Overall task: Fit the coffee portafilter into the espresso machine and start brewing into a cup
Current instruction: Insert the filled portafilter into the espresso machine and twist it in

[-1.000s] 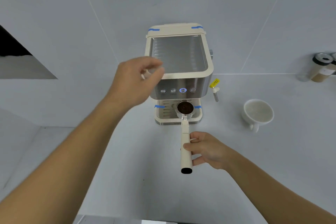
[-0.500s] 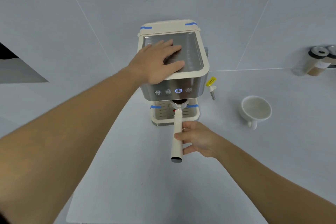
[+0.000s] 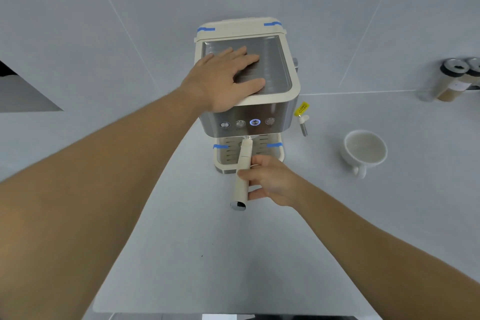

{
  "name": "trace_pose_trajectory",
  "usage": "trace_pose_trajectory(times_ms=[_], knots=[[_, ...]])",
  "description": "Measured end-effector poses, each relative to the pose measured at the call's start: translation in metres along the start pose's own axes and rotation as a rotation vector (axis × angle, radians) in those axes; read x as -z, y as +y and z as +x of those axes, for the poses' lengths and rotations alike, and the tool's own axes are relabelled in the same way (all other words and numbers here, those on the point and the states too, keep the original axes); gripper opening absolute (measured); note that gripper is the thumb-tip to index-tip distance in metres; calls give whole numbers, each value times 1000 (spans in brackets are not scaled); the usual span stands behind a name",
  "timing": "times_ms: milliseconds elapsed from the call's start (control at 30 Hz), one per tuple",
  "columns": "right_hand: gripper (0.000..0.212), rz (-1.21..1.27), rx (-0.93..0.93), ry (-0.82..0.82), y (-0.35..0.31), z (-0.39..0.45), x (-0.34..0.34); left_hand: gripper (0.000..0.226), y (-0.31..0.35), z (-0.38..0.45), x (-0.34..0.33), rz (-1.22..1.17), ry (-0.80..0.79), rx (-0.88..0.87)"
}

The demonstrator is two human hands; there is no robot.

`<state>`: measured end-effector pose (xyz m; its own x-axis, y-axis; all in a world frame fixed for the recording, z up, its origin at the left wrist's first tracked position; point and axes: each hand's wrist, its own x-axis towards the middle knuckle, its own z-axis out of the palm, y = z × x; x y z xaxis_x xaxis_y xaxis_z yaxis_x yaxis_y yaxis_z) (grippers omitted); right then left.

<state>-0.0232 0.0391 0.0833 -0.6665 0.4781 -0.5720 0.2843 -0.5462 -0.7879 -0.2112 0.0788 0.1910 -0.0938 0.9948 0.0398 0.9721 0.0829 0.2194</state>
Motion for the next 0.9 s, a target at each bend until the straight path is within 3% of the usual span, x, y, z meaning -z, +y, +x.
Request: trace_pose_trajectory(times_ms=[167, 567, 900], knots=[[30, 49, 15, 15, -2, 10, -9, 73, -2, 2, -1, -4, 5, -2], [16, 157, 69, 43, -2, 29, -21, 74, 1, -3, 2, -52, 16, 20], [33, 234, 77, 61, -2, 44, -38, 73, 0, -1, 0, -56, 28, 27]])
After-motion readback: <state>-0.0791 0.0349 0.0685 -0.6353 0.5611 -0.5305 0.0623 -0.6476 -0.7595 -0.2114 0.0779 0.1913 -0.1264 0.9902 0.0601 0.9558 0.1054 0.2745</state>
